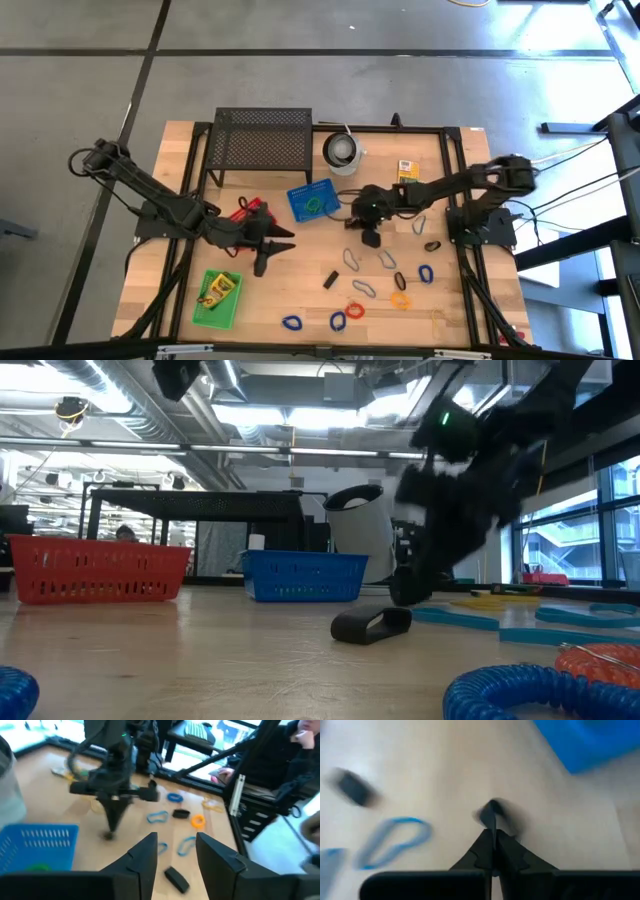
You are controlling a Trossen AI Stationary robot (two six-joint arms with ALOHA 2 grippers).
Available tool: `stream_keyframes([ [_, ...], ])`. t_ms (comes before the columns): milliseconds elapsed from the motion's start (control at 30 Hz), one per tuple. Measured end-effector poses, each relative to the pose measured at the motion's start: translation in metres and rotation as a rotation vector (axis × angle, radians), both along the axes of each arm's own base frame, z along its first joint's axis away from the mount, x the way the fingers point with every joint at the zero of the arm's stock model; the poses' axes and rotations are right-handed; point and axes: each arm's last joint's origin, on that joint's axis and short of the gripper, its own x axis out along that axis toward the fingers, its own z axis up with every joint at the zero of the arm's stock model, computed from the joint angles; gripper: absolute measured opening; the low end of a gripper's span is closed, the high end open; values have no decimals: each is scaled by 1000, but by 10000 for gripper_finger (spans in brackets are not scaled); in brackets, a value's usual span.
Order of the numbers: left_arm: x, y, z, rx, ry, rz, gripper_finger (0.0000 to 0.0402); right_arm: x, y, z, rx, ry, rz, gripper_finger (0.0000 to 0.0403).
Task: Pick & Place Office Desk Supplies
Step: Put the black rubber band into the red bin
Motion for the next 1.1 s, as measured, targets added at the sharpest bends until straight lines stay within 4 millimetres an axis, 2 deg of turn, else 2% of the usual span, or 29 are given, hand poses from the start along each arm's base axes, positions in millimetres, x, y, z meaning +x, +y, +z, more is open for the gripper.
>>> stream_keyframes([
  [167,11,-5,-7,62,-26,26,148,-4,21,32,-16,-144,81,11],
  [433,43,-9,-35,142,-41,44,210,-2,55,71,-91,-470,225,12],
  [567,61,-12,-49,318,-92,28,228,0,60,78,-91,-549,247,13],
  [700,73,-17,-61,494,-133,13,230,1,60,81,-98,-582,244,13],
  [933,84,-12,-74,639,-147,58,230,2,58,82,-147,-593,191,13],
  [1100,91,-1,-81,610,-128,64,228,2,58,82,-159,-596,199,13],
])
